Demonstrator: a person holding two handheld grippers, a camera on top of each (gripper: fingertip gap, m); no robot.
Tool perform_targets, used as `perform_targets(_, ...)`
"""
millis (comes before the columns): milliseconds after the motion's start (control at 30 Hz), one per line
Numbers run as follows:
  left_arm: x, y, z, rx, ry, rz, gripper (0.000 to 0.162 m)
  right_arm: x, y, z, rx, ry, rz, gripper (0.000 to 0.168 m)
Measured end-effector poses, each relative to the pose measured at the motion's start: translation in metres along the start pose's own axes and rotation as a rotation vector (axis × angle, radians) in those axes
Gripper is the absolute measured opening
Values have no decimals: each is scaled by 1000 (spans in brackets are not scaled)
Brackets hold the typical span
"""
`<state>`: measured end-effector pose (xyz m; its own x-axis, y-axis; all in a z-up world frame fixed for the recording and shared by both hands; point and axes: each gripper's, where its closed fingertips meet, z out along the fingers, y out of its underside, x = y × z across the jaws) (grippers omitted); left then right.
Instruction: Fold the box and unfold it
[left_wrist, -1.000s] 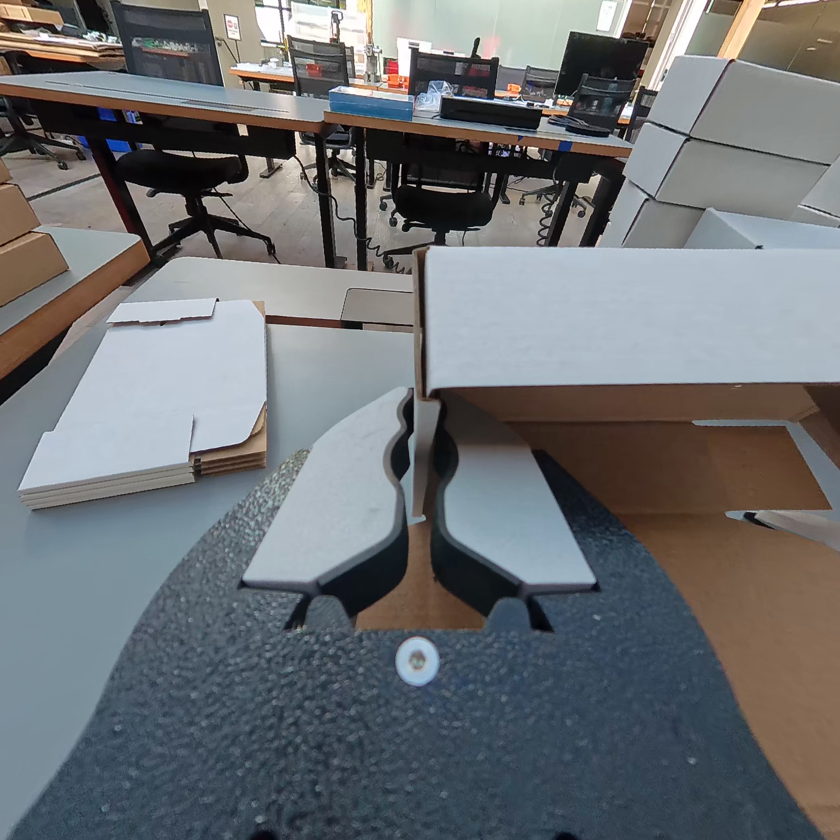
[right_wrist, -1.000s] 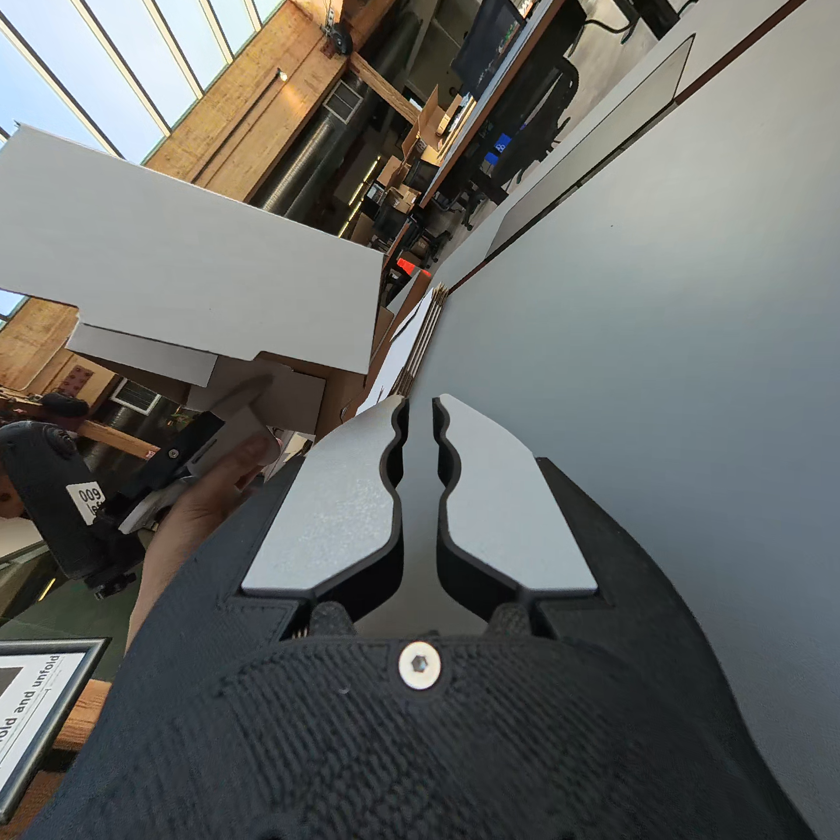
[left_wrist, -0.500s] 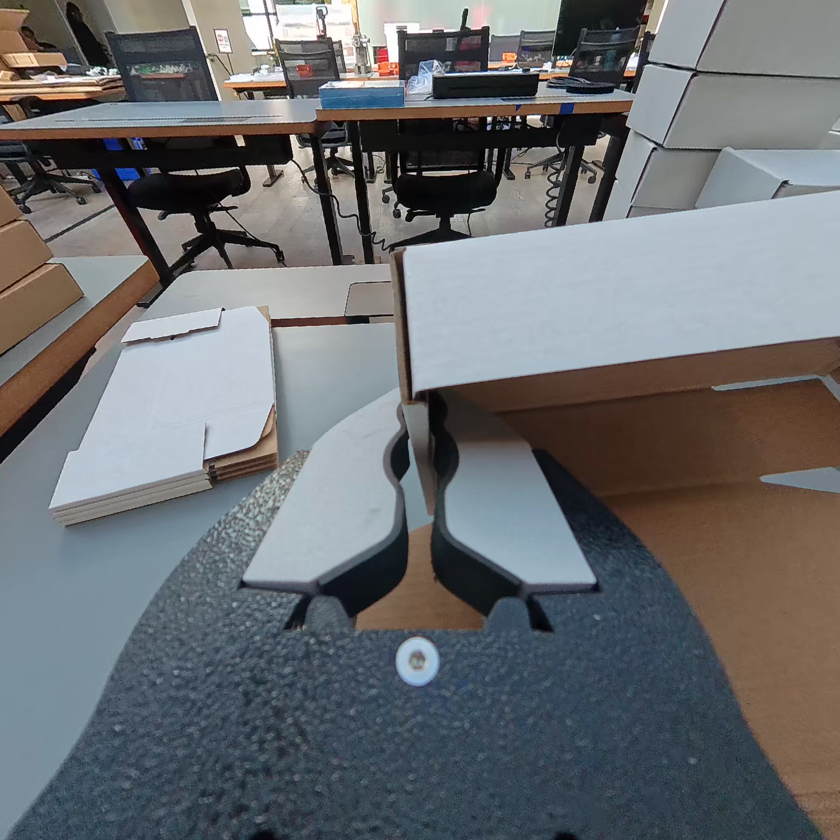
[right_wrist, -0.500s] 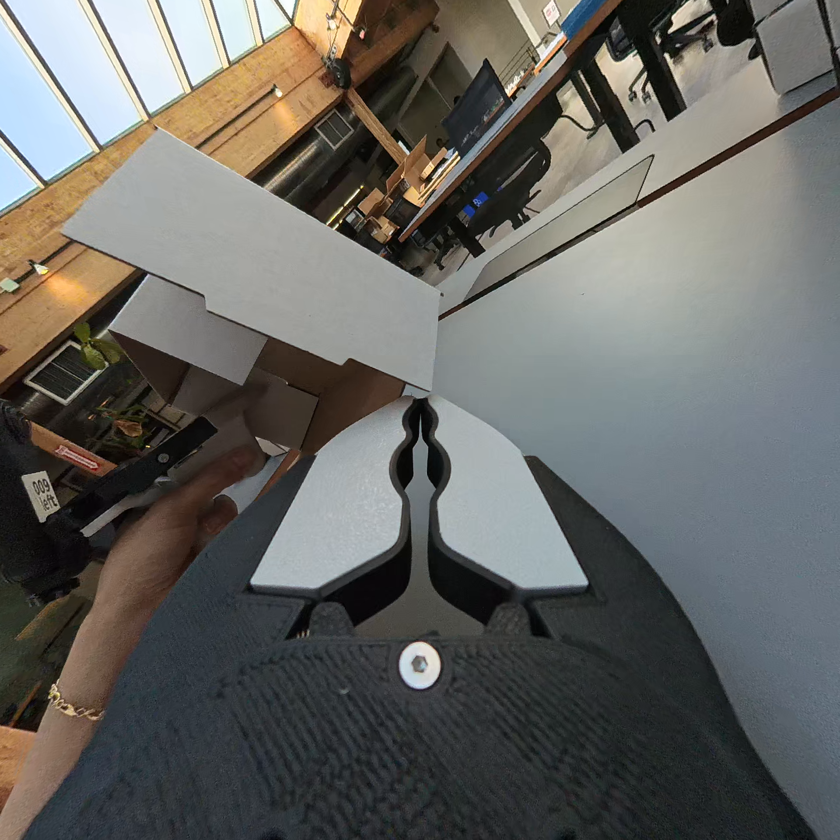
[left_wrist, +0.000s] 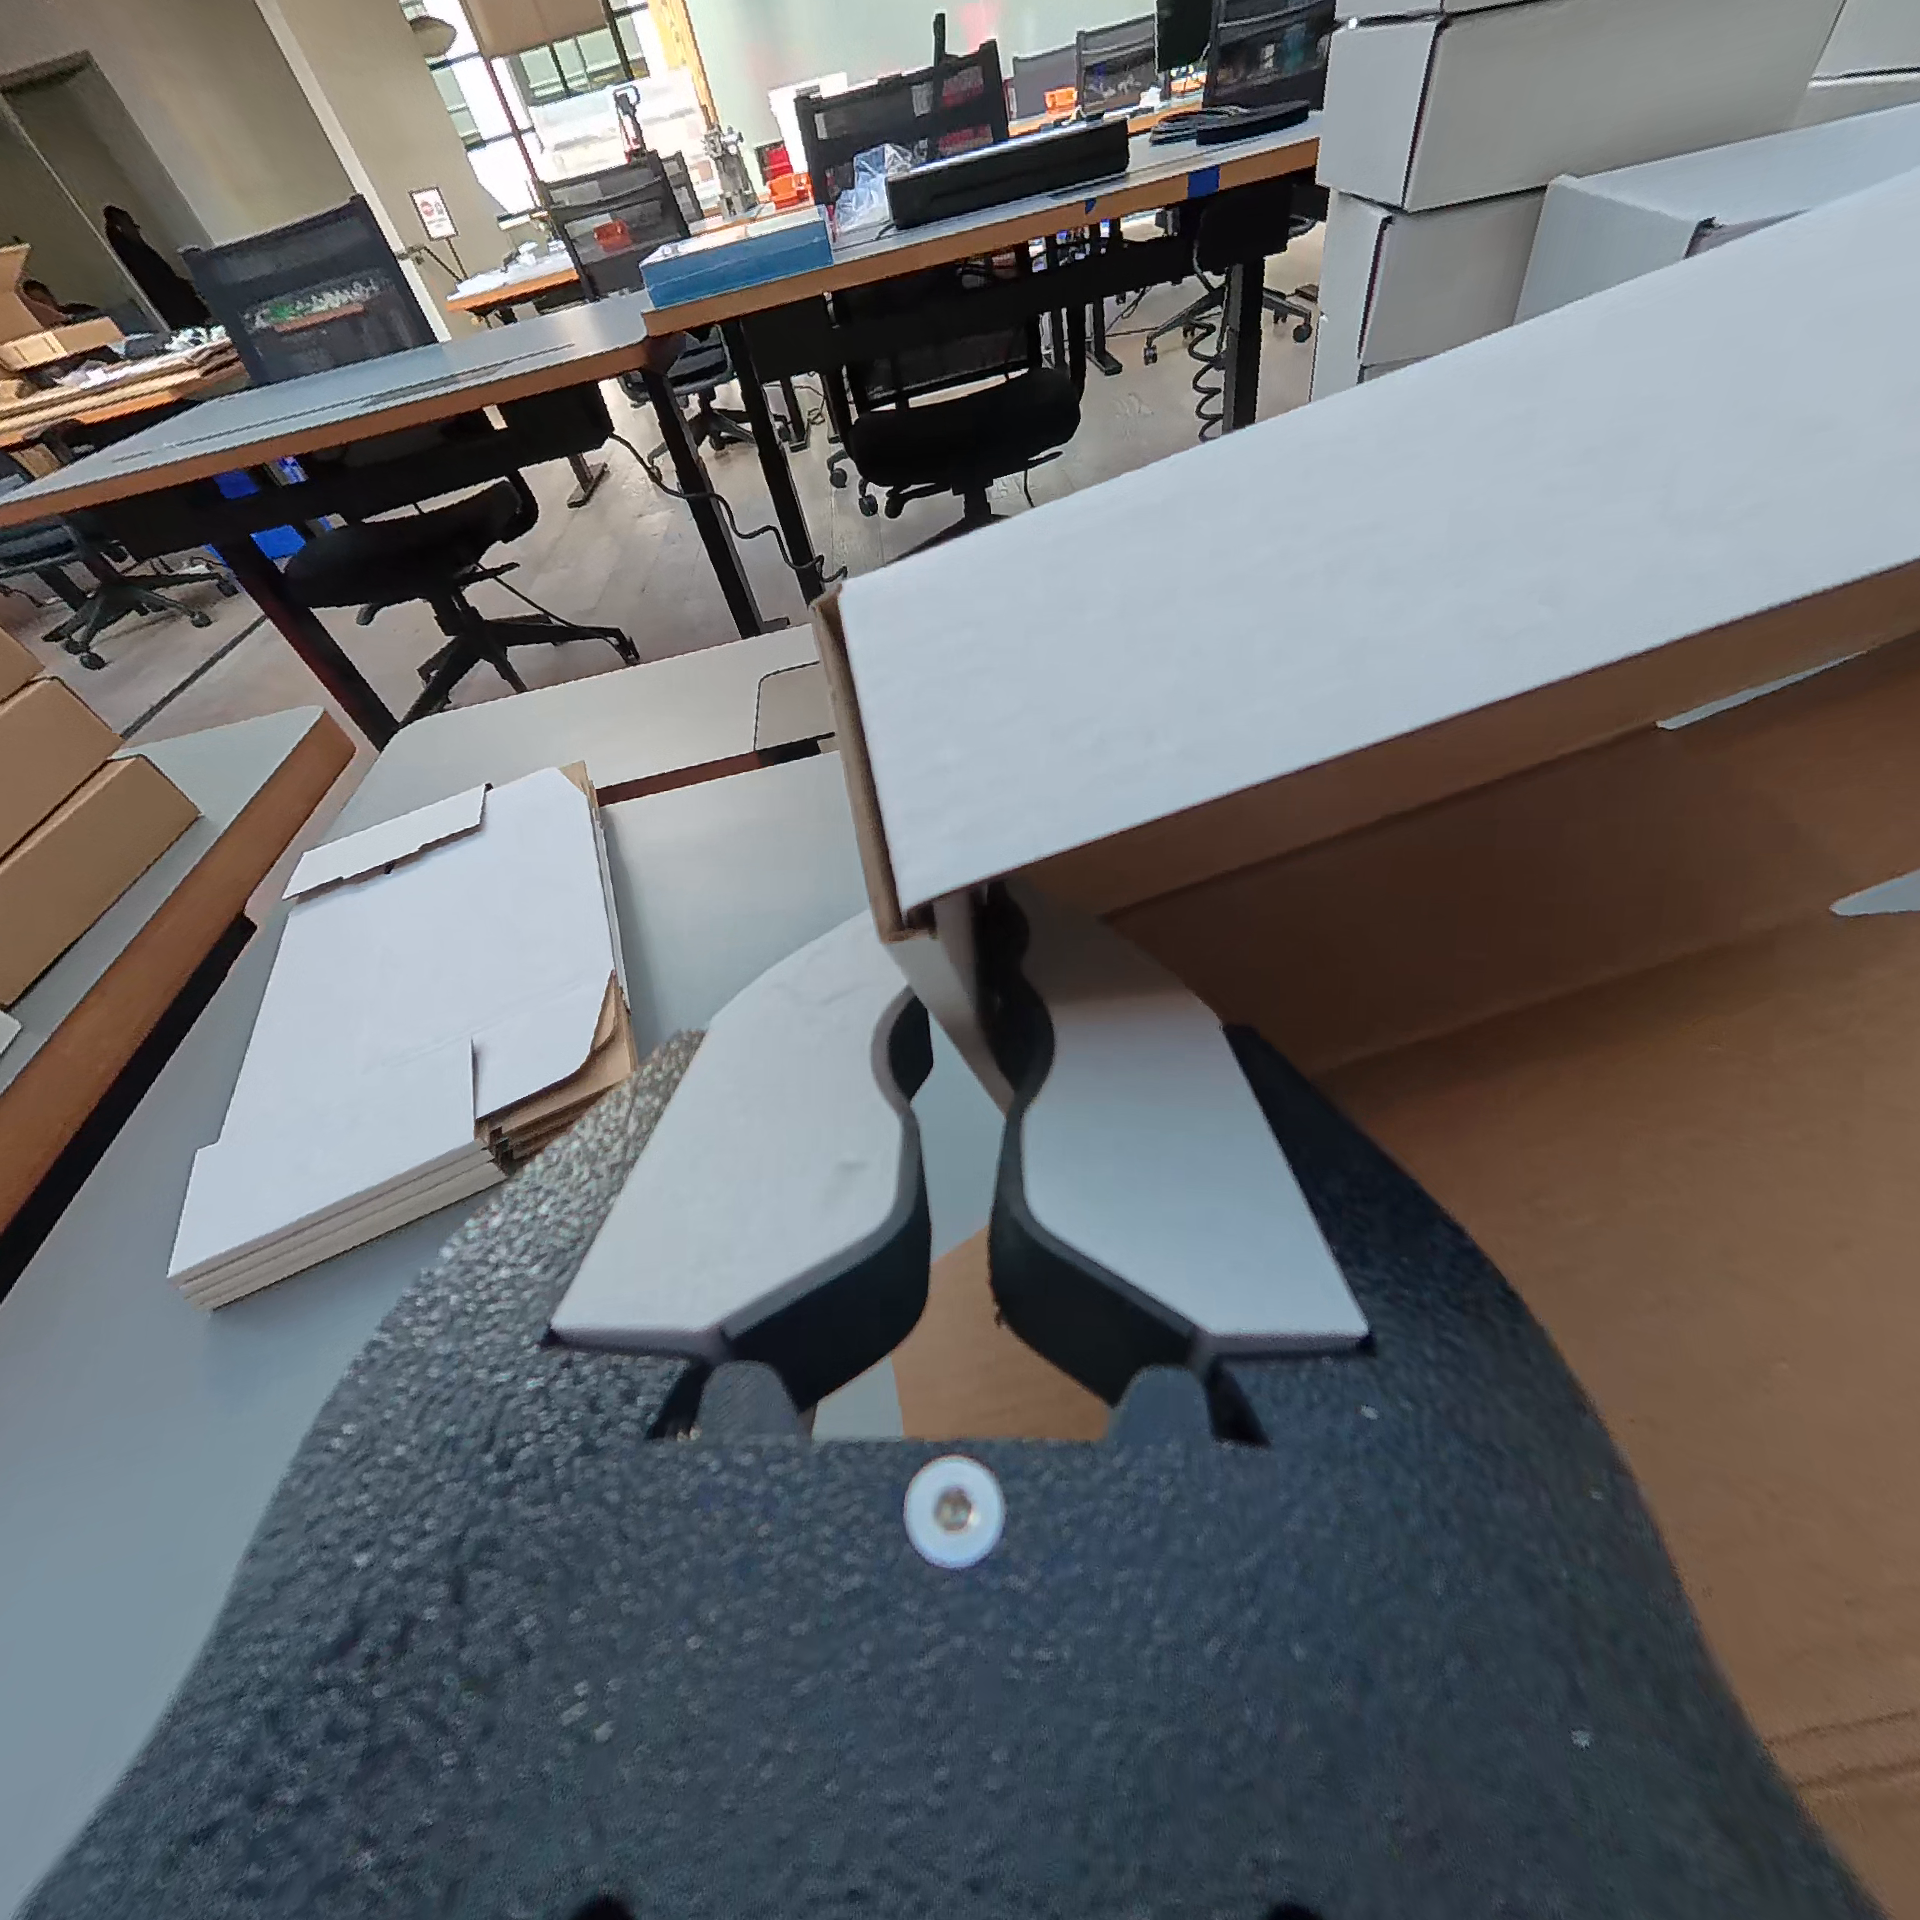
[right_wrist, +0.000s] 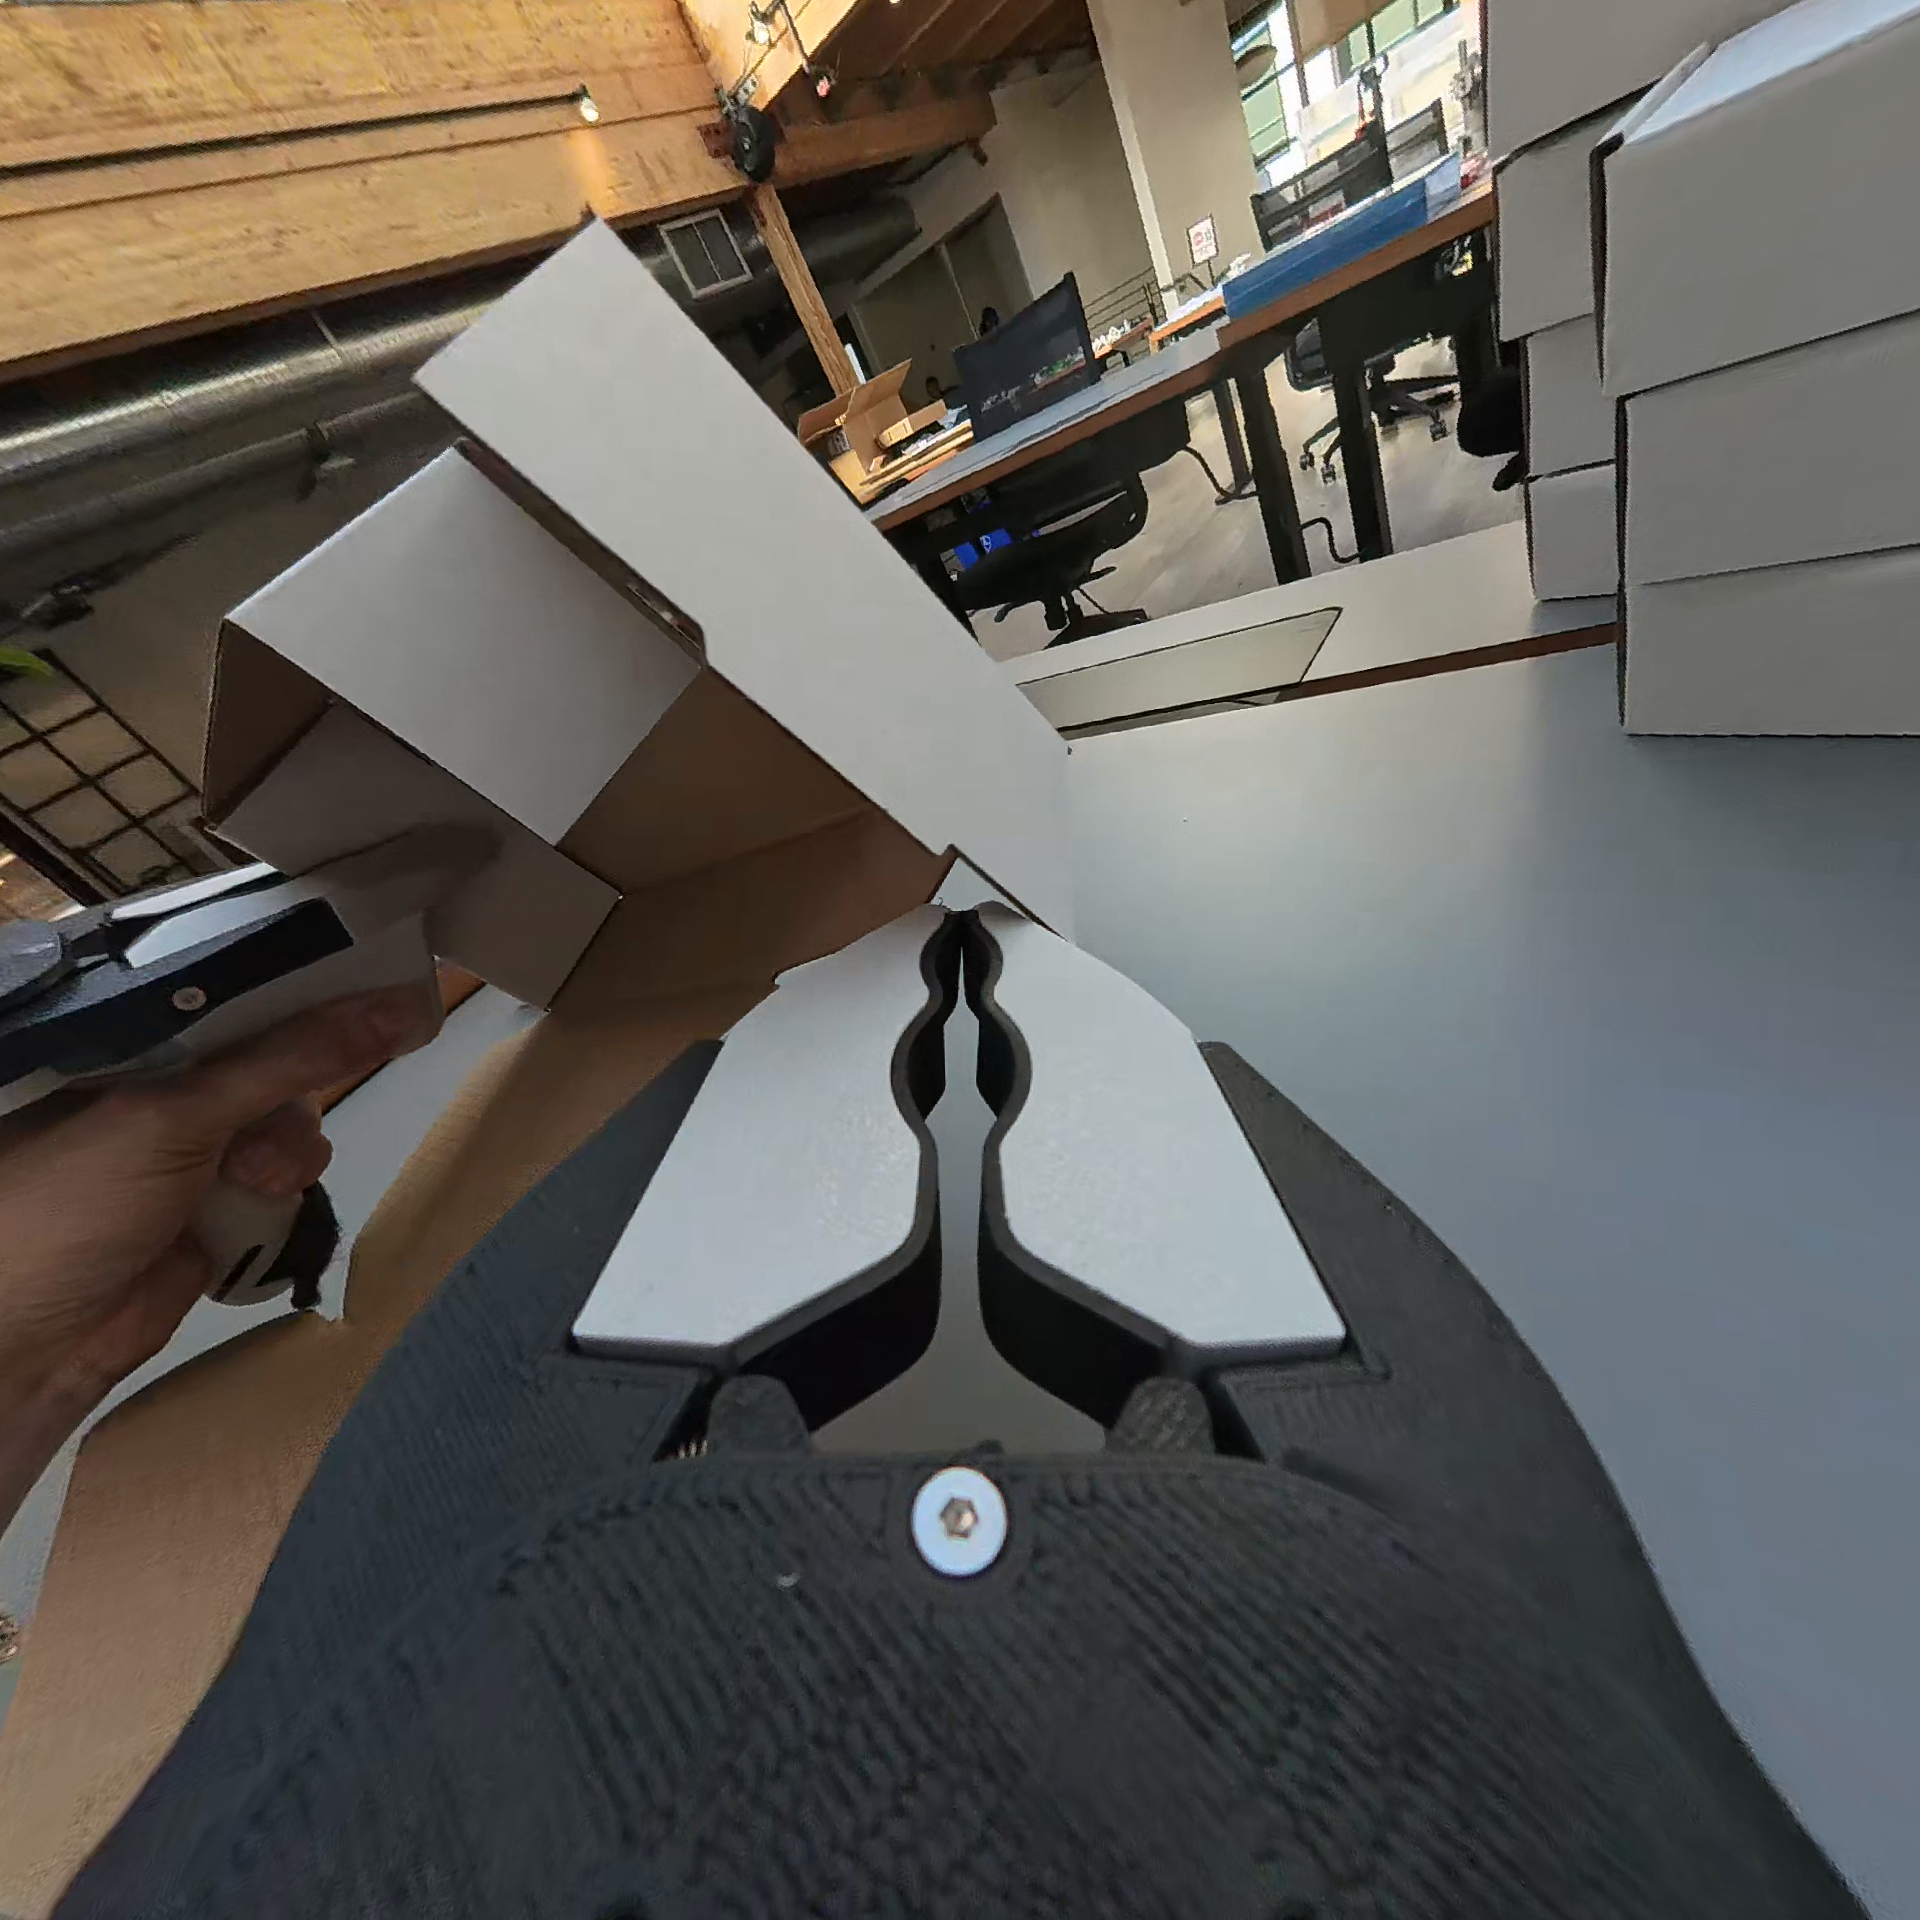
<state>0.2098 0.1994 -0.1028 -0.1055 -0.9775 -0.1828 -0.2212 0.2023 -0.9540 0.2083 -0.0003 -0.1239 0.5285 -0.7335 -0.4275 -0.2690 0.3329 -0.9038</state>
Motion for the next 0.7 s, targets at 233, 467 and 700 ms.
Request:
perform_targets(233, 5, 9, 4, -22, 28, -53, 7, -3, -2, -4, -9, 3, -241, 0)
perform_targets(467, 16, 8, 4, -26, 60, -90, 6, 0, 5, -1, -78, 66, -539, 0)
perform_targets(700, 22, 4, 4, -40, 22, -93, 5, -4, -3, -8, -121, 331, -902, 0)
